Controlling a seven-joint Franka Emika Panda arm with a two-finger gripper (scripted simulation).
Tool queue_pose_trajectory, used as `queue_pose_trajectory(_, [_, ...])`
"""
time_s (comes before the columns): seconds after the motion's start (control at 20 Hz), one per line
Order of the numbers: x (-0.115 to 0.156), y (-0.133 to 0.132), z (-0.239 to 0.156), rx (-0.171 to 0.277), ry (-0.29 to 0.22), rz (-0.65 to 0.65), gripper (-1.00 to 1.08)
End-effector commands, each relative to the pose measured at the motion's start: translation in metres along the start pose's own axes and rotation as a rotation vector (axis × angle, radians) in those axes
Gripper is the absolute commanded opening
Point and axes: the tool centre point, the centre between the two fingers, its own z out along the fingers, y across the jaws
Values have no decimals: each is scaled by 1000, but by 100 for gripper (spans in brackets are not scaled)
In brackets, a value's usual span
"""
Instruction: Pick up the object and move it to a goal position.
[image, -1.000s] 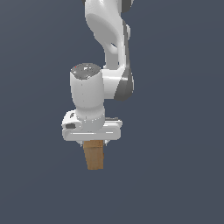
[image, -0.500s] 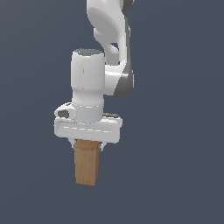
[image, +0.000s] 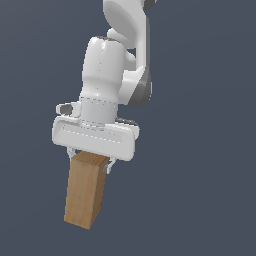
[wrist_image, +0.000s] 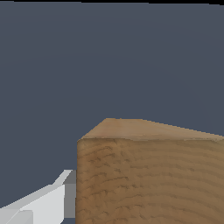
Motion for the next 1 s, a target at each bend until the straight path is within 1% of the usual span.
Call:
queue_pose_trajectory(0.0, [19,2,-14,-10,72,33,-100])
queue_pose_trajectory(0.15, [30,6,-25,-24,132,64,-100])
queue_pose_trajectory(0.35, [42,9,-37,-40,199,99,-100])
queue_pose_trajectory(0.95, [68,20,-73,-83,368,186,-100])
